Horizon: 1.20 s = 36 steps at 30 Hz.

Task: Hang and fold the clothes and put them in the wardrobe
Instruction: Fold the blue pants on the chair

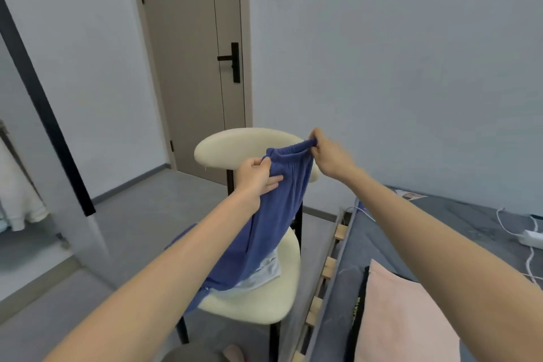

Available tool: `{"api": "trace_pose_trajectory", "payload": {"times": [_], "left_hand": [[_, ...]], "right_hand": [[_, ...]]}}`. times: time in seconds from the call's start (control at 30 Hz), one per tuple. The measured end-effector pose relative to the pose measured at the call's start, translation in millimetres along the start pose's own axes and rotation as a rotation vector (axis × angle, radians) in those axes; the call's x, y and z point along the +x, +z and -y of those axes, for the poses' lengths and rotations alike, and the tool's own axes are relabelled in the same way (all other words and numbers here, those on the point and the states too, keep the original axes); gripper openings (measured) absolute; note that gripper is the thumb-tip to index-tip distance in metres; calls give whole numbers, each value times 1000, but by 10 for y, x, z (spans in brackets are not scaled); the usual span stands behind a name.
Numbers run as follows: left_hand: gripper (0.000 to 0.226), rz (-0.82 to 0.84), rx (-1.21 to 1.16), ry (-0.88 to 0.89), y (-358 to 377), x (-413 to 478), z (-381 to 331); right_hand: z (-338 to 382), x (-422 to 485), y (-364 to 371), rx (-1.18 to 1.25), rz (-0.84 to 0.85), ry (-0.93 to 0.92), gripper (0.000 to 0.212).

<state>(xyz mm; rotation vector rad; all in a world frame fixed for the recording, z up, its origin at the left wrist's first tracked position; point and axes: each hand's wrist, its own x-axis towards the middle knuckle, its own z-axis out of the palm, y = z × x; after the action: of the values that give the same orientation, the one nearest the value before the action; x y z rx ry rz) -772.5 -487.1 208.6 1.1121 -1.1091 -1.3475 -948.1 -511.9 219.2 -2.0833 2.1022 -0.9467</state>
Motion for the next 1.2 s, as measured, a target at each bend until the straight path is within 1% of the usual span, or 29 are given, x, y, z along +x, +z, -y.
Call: {"api": "trace_pose_trajectory", "payload": {"times": [0.1, 0.13, 0.23, 0.27, 0.33, 0.43, 0.53, 0.63, 0.7, 0.77, 0.83, 0.93, 1.0, 1.07, 1.13, 1.2], "left_hand": [[10, -58, -79, -155, -182, 93, 267], [12, -76, -93, -204, -262, 133, 362], [30, -102, -99, -346, -541, 231, 647], [33, -106, -97, -388, -633, 264, 753], [31, -113, -98, -452, -819, 323, 962], [13, -123, -84, -518, -1075, 394, 1262], [17, -191, -49, -548, -1327, 506, 1556], [16, -233, -11, -558, -1550, 654, 1815], [22, -239, 55, -565, -1666, 749, 1964], [32, -237, 147, -562, -1748, 834, 2100], [35, -234, 181, -574, -1787, 895, 2181], [35, -223, 101, -614, -1801, 930, 2212], [35, -185, 69, -615, -1800, 934, 2277], [39, -162, 76, -598, -1800, 906, 2392], [46, -174, 72, -596, -1781, 862, 2502], [52, -182, 72, -596, -1741, 801, 2595]], "right_hand": [[65, 1, 309, -187, 91, -28, 16], [91, 7, 418, -234, 135, -47, 18], [144, 47, 806, -325, 248, -89, 20], [158, 65, 952, -348, 275, -98, 20], [208, 96, 1251, -381, 329, -109, 21], [308, 132, 1710, -442, 400, -146, 26], [394, 180, 2156, -444, 452, -168, 27], [484, 246, 2520, -398, 476, -174, 25], [536, 281, 2753, -364, 467, -172, 22], [553, 286, 2979, -297, 475, -139, 21], [521, 267, 3174, -175, 497, -94, 23], [366, 243, 3301, 16, 458, -12, 36], [179, 233, 3298, 116, 405, 85, 41], [-49, 209, 3260, 148, 390, 216, 41], [-267, 143, 3202, 143, 437, 338, 41], [-439, 45, 3145, 121, 488, 387, 41]]}}
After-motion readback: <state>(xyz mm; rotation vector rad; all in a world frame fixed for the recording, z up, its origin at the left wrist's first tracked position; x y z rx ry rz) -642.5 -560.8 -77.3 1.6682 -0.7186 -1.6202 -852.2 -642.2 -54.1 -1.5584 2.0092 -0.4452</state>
